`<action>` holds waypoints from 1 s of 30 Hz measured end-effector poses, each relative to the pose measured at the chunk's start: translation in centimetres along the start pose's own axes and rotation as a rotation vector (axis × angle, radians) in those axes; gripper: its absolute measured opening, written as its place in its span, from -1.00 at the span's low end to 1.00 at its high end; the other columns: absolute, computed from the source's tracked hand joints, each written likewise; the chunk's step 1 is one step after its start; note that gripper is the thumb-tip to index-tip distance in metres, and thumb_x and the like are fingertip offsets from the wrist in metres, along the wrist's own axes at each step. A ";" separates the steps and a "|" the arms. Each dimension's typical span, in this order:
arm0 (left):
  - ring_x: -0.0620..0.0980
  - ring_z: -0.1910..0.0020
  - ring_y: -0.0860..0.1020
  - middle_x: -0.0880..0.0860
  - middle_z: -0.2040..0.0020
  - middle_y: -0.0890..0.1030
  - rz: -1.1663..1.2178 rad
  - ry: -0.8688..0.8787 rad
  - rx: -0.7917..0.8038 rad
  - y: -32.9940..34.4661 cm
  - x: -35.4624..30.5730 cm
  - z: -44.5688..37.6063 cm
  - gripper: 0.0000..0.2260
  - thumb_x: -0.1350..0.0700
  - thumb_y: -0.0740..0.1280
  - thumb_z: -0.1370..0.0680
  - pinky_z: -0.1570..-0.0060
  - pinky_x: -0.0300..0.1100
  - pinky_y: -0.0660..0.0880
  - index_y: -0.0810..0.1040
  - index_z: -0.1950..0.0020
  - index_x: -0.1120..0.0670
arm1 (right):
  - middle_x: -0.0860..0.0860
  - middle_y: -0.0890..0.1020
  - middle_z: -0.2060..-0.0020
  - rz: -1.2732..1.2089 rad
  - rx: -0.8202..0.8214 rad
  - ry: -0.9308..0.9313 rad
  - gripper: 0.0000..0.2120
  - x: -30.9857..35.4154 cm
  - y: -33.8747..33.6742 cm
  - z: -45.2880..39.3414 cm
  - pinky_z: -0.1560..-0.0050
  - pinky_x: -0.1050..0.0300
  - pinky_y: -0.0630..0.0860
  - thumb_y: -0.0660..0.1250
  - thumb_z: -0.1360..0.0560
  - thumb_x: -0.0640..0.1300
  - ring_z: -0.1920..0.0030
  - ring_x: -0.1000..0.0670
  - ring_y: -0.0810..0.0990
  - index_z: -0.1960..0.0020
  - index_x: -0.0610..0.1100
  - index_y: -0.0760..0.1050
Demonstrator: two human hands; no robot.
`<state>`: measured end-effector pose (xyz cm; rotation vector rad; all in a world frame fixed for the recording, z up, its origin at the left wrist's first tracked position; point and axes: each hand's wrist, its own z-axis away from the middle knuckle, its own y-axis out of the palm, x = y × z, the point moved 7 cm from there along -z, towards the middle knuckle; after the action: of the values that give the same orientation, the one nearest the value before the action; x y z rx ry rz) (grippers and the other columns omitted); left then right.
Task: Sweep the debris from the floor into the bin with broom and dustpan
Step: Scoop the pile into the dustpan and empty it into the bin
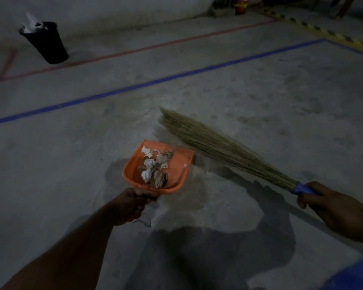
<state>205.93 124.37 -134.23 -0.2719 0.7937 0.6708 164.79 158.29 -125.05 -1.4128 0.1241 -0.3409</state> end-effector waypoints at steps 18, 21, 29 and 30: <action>-0.08 0.46 0.35 0.09 0.25 0.57 -0.172 -0.114 0.097 -3.0 2.0 2.6 -0.79 0.29 0.26 -0.62 0.54 -0.24 0.30 0.68 -0.12 0.20 | 0.31 0.32 -0.09 -0.084 0.026 0.116 -0.50 -3.1 4.0 2.0 0.28 0.03 0.52 0.35 -0.44 -0.26 0.28 0.09 0.49 0.02 0.34 0.30; -0.10 0.50 0.34 0.09 0.27 0.55 -0.145 -0.135 0.145 -3.9 2.7 3.5 -0.78 0.35 0.24 -0.60 0.58 -0.27 0.29 0.67 -0.10 0.27 | 0.23 0.37 0.02 -0.123 0.017 0.156 -0.50 -3.0 5.2 3.1 0.28 0.02 0.49 0.35 -0.44 -0.30 0.28 0.10 0.46 0.02 0.32 0.32; -0.10 0.48 0.32 0.09 0.28 0.54 -0.309 -0.249 0.251 -4.4 5.1 4.7 -0.73 0.38 0.20 -0.61 0.51 -0.25 0.28 0.70 -0.05 0.22 | 0.21 0.42 0.11 -0.267 0.087 0.214 -0.48 -0.1 12.4 5.2 0.15 0.15 0.45 0.36 -0.44 -0.29 0.18 0.18 0.50 0.00 0.36 0.34; -0.10 0.49 0.33 0.08 0.28 0.55 -0.308 -0.252 0.254 -4.1 5.1 4.7 -0.72 0.39 0.19 -0.61 0.52 -0.25 0.29 0.70 -0.04 0.22 | 0.22 0.42 0.12 -0.292 0.084 0.209 -0.48 0.8 13.2 5.4 0.15 0.19 0.43 0.38 -0.41 -0.31 0.19 0.19 0.50 0.00 0.33 0.37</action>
<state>213.82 125.67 -134.84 -0.0723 0.5720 0.3019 169.22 164.68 -137.00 -1.3102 0.0732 -0.7280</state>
